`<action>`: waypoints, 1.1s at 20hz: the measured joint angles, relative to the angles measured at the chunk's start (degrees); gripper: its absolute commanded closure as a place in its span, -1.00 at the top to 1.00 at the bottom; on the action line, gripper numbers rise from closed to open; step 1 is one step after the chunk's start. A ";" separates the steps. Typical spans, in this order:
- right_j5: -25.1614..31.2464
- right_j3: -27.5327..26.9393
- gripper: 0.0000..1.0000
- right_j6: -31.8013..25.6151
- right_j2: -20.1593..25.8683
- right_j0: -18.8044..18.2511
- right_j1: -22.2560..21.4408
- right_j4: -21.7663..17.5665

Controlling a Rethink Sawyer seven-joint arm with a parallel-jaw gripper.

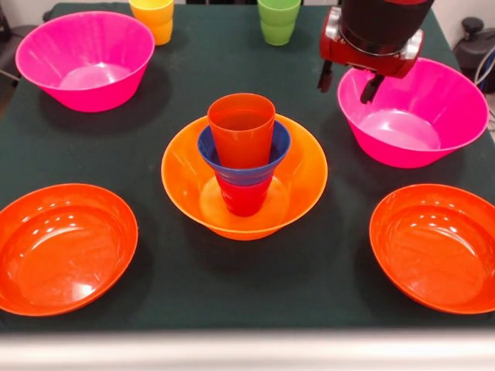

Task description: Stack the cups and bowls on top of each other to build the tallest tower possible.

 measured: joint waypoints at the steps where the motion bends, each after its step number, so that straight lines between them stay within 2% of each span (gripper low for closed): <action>1: -0.49 0.37 1.00 0.00 0.07 -0.08 -0.32 0.00; 7: -7.81 5.80 1.00 0.00 0.29 -0.94 -5.50 -0.02; 13: -11.99 8.77 1.00 0.00 0.61 -1.12 -9.20 -0.01; 22: -14.31 9.58 1.00 0.00 2.30 -1.14 -10.05 -0.02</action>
